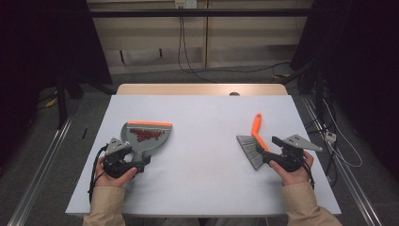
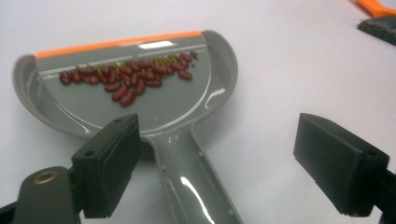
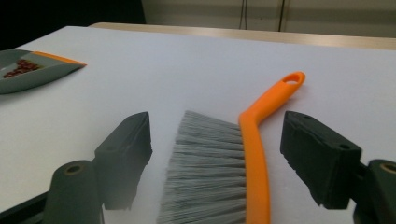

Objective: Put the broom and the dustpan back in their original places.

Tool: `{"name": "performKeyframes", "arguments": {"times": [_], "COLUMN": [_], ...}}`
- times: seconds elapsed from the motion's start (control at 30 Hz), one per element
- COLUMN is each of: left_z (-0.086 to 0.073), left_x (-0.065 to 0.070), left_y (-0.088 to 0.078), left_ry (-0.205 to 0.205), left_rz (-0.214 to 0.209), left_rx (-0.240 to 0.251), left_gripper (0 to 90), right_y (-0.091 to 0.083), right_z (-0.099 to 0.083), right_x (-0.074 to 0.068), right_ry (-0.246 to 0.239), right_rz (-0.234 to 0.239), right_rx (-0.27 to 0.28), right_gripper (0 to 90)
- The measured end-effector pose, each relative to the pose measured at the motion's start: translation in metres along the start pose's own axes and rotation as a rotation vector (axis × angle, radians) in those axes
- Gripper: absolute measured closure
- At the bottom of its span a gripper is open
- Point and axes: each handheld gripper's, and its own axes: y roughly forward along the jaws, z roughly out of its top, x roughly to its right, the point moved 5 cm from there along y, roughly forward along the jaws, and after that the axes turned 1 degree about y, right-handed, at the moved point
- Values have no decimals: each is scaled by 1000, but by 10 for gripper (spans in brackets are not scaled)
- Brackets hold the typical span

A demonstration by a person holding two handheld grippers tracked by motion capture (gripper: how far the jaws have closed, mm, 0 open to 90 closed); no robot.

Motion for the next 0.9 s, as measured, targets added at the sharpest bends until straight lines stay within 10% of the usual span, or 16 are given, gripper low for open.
{"name": "performKeyframes", "arguments": {"times": [0.9], "left_z": [4], "left_x": [-1], "left_y": [-16], "left_ry": [50], "left_rz": [-141], "left_rx": [109], "left_gripper": [110], "right_y": [-23], "right_z": [-19], "right_x": [-3], "right_ry": [-49], "right_rz": [86], "right_rx": [-27], "right_gripper": [243]}}
